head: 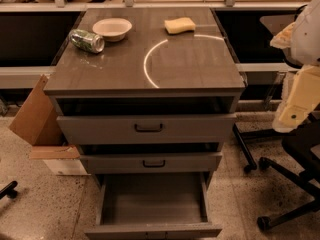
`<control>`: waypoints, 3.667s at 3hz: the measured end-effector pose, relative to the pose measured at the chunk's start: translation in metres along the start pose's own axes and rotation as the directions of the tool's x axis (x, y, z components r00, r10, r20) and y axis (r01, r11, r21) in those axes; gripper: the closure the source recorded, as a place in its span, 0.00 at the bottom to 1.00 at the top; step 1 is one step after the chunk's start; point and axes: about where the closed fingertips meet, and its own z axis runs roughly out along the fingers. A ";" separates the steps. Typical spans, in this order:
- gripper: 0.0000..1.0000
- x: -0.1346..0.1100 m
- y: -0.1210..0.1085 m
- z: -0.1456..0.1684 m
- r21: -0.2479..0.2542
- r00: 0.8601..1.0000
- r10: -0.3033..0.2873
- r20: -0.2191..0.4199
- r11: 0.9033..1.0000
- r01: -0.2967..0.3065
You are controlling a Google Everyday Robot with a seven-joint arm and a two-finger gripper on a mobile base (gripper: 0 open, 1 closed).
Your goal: Close bottom drawer
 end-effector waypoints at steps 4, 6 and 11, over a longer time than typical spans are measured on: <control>0.00 -0.005 0.027 0.055 -0.060 0.996 -0.081 0.032 0.995 0.083; 0.00 0.006 0.061 0.104 -0.127 0.984 -0.171 0.058 0.976 0.177; 0.00 -0.006 0.168 0.253 -0.356 0.934 -0.309 0.178 0.865 0.354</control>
Offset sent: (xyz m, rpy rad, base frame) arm 0.0027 0.0353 -0.0740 0.0517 0.0838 0.0937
